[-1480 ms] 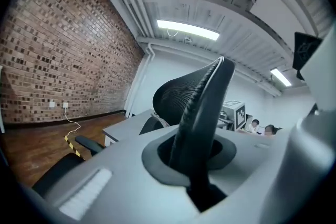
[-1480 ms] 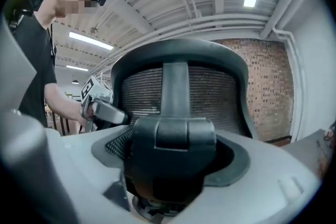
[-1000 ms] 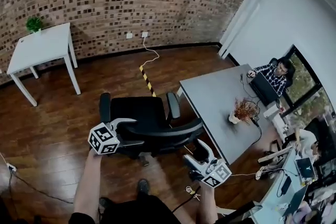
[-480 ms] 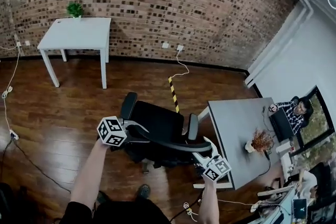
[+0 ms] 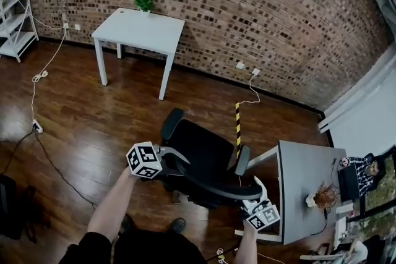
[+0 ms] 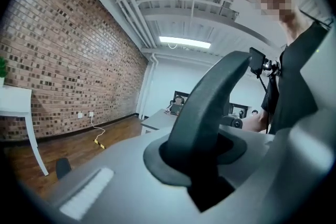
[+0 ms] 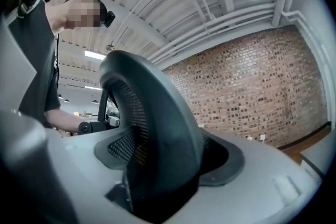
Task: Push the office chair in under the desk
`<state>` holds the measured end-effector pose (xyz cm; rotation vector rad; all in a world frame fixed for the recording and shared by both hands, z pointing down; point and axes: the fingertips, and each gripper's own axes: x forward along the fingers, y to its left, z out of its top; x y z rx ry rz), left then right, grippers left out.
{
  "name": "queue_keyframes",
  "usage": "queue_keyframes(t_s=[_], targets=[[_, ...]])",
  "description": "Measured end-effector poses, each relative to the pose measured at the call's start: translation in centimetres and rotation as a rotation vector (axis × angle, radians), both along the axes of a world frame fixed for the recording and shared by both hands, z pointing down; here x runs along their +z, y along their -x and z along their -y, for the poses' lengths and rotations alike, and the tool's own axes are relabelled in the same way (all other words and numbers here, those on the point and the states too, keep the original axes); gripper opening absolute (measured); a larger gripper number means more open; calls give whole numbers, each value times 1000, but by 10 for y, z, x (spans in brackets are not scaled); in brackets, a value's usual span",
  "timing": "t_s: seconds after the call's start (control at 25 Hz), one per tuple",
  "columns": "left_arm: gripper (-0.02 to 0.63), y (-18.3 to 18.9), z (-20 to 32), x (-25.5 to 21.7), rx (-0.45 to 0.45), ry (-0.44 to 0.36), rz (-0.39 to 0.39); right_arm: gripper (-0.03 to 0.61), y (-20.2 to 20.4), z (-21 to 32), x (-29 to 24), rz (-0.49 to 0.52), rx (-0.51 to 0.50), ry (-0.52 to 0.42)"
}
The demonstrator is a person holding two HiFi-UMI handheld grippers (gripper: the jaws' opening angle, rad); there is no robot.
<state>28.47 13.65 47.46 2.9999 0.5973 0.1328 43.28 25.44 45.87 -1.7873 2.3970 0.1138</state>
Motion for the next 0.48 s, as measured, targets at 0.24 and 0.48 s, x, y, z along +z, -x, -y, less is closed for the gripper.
queue_keyframes(t_s=[0.24,0.48], targets=[[370,54,-10,-37,-252,0,-63,310,25,15,-24,63,-274,25],[410,145,23,-14,-492,-20,-80,281,101,64,7,64,-479,41]])
